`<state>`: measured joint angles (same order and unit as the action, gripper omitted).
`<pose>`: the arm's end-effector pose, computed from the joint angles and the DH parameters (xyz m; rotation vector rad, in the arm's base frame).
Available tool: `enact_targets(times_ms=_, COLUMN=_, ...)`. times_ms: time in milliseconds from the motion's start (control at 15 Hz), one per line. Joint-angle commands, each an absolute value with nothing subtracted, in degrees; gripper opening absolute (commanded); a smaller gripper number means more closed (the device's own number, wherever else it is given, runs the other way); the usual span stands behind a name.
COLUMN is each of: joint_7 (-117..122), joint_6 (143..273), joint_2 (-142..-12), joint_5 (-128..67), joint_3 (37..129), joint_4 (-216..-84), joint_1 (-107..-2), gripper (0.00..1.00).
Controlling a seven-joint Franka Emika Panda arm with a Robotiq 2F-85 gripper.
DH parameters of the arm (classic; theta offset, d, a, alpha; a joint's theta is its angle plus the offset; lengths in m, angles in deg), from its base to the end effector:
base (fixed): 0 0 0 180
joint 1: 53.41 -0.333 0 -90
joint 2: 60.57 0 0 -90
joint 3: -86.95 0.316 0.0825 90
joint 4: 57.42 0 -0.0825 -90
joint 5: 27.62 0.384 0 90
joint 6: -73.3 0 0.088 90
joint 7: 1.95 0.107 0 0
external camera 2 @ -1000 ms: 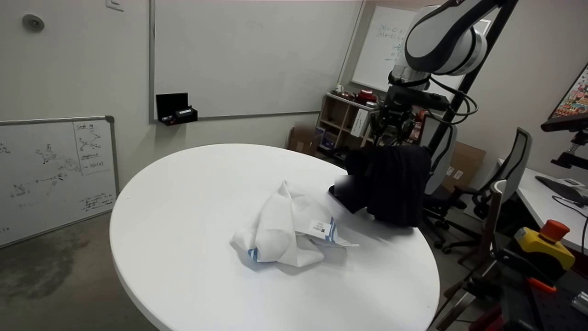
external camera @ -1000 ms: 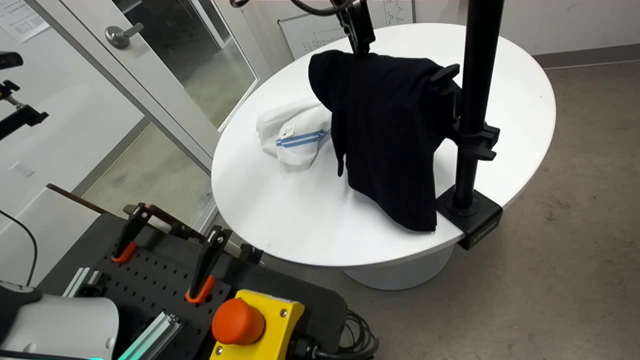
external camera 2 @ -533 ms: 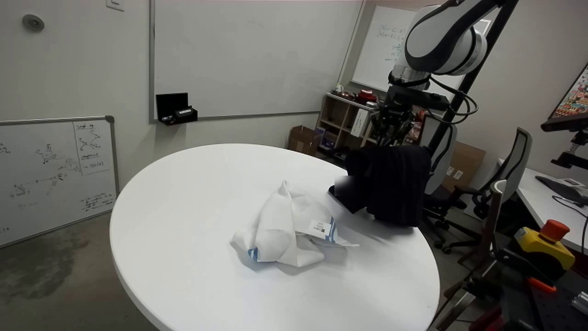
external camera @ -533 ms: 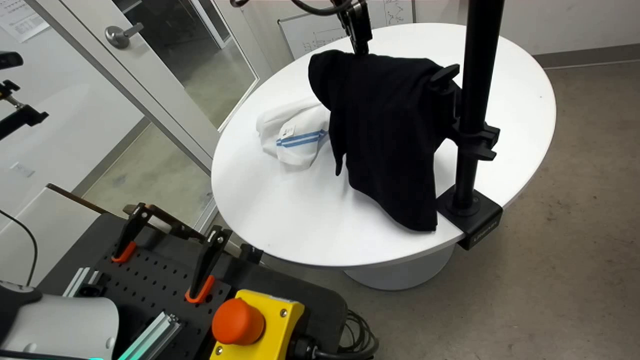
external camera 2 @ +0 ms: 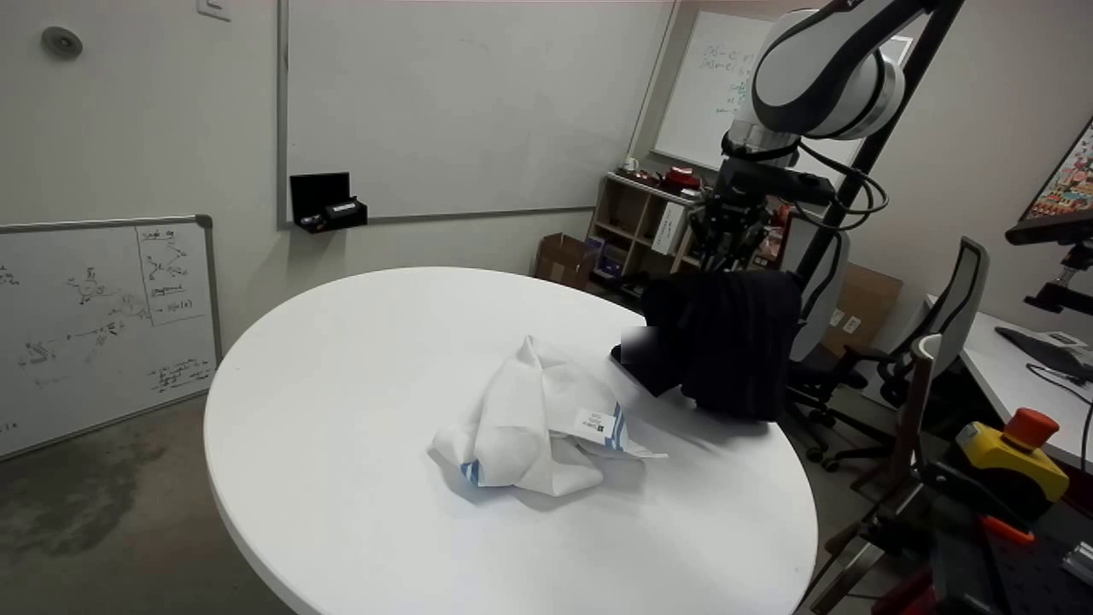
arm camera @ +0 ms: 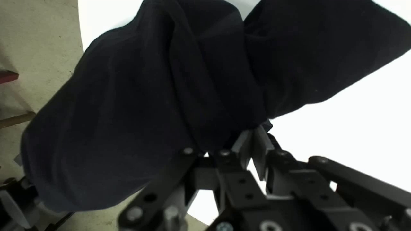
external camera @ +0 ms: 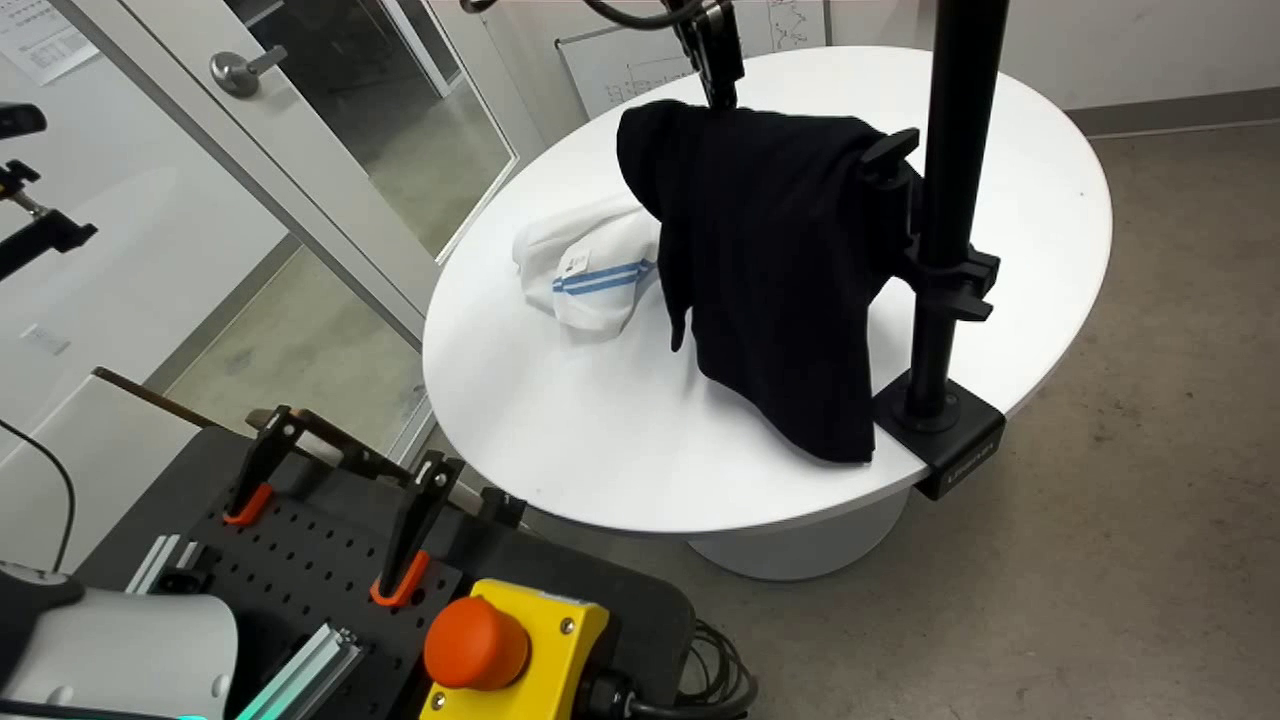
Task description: Put the black towel and put it on top of the white towel
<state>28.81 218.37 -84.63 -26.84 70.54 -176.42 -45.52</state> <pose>0.5427 -0.2420 0.2364 2.7038 -1.3825 0.0883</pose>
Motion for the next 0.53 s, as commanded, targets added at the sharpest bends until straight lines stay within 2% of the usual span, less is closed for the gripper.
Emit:
enact_targets(times_ms=0, joint_7=28.6, joint_6=217.2, joint_2=-83.6, joint_5=-25.6, joint_3=70.8, joint_4=-176.0, joint_1=-46.1, gripper=0.01)
enact_targets(times_ms=467, joint_7=27.7, joint_6=216.7, joint_2=-81.2, joint_5=-22.1, joint_3=72.3, joint_4=-175.4, joint_1=-45.5, gripper=0.01)
